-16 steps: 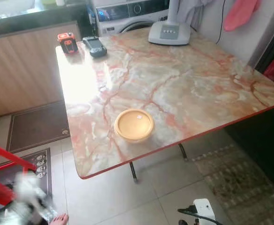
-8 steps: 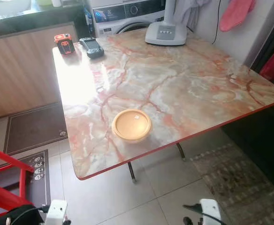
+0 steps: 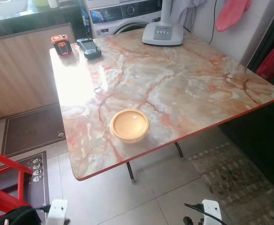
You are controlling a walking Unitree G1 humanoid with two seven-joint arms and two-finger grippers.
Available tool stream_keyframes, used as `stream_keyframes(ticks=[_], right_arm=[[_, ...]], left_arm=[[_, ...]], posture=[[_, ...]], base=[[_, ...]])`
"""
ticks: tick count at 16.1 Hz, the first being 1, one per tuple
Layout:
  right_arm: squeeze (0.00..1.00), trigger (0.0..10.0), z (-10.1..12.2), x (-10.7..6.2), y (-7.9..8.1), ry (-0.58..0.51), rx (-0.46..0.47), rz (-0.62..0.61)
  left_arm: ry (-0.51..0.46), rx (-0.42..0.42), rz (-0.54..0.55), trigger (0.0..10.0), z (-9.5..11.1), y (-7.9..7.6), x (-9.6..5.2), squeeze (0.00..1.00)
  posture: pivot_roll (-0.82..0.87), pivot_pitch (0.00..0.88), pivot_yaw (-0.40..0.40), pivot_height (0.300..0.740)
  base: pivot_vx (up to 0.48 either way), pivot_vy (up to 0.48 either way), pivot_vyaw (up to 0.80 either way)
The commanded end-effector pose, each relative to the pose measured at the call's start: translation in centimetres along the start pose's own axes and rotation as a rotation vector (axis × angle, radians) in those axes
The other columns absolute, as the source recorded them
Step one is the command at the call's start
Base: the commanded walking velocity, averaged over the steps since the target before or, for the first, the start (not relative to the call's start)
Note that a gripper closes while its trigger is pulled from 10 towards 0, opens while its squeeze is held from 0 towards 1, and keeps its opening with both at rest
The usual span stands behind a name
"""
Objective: Restocking fridge
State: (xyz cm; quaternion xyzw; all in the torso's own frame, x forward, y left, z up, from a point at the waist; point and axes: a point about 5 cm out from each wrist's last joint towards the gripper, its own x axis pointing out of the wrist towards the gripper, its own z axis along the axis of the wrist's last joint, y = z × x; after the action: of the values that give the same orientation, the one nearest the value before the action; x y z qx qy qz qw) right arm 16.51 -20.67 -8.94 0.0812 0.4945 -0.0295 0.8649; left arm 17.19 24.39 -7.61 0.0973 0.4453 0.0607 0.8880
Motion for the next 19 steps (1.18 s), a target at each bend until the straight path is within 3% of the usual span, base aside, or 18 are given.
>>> stream_keyframes(ticks=[1,4,6,15,19], right_arm=[[0.00,10.0,-0.4,0.0,0.1,0.010,-0.008,0.008],[0.00,10.0,-0.7,0.0,0.1,0.023,-0.006,-0.006],[0.00,10.0,-0.7,-0.1,0.1,0.018,-0.009,-0.003],[0.00,10.0,-1.0,-0.1,0.1,0.020,-0.001,-0.004],[0.00,10.0,-1.1,-0.1,0.0,0.040,-0.018,-0.005]], left_arm=[[0.039,-0.070,-0.003,10.0,-1.2,0.0,-0.2,0.00],[0.056,-0.102,0.010,10.0,-1.7,0.2,-0.4,0.00],[0.077,-0.169,0.003,10.0,-2.1,0.1,-0.4,0.00],[0.096,-0.152,0.020,10.0,-2.6,0.3,-0.6,0.00],[0.111,-0.158,0.033,10.0,-3.2,0.4,-0.7,0.00]], posture=[[0.13,0.069,0.021,0.740],[0.14,0.069,0.025,0.740],[0.14,0.074,0.029,0.740],[0.13,0.057,0.037,0.740],[0.14,0.043,0.030,0.740]], base=[[0.000,0.000,0.00],[0.000,0.000,0.00],[0.000,0.221,0.00],[0.000,0.457,0.00],[0.000,0.000,-0.39]])
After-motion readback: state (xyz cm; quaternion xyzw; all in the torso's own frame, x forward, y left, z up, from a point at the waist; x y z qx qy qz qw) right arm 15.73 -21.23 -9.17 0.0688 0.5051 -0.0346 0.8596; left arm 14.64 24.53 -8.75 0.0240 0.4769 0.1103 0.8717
